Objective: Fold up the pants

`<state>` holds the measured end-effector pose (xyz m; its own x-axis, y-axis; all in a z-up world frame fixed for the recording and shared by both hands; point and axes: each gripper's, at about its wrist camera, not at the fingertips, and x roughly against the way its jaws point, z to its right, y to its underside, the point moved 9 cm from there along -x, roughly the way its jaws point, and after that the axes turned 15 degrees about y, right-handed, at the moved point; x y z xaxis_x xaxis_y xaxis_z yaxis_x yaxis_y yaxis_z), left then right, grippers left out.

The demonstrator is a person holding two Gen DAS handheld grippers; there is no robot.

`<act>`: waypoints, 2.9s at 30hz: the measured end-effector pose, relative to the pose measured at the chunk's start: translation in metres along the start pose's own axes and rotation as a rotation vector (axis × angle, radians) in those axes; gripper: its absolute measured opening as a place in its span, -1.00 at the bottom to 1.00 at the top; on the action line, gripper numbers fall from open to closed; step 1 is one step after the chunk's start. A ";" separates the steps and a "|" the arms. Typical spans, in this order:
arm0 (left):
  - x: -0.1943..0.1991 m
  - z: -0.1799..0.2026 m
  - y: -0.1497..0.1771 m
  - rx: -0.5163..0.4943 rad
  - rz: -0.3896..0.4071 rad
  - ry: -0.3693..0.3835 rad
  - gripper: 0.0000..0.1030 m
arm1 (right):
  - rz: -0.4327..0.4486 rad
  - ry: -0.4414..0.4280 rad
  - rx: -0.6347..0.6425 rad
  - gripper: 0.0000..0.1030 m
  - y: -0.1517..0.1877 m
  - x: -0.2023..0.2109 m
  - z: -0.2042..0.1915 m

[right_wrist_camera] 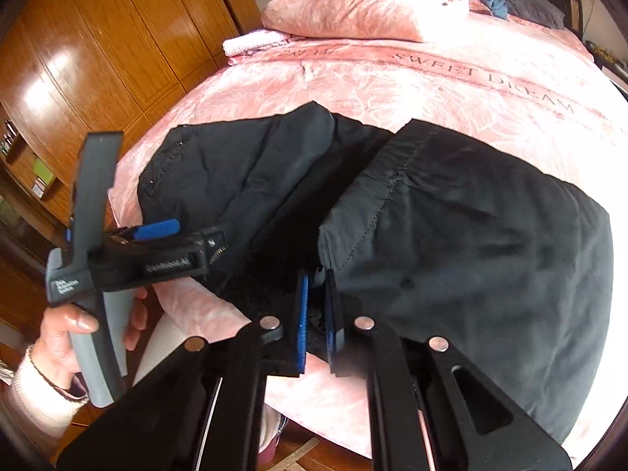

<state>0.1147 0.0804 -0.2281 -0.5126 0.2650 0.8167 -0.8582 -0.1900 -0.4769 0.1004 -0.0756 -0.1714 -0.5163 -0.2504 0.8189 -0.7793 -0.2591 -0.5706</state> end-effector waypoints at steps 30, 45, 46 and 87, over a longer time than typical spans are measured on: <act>-0.009 0.083 -0.012 -0.109 -0.021 0.104 0.92 | -0.064 0.104 -0.211 -0.15 0.030 0.022 0.099; -0.030 0.087 0.004 -0.181 -0.092 0.074 0.92 | -0.087 0.110 -0.238 -0.14 0.051 0.001 0.108; -0.022 0.084 0.002 -0.181 -0.070 0.079 0.92 | -0.065 0.079 -0.256 -0.14 0.048 0.009 0.106; 0.016 -0.182 0.007 0.698 0.060 0.384 -0.08 | -0.143 -0.065 -0.107 -0.06 0.018 -0.049 0.009</act>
<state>0.0950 0.2551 -0.2772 -0.6401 0.5188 0.5666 -0.6779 -0.7285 -0.0988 0.1152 -0.0761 -0.2226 -0.3765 -0.2791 0.8834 -0.8781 -0.1963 -0.4363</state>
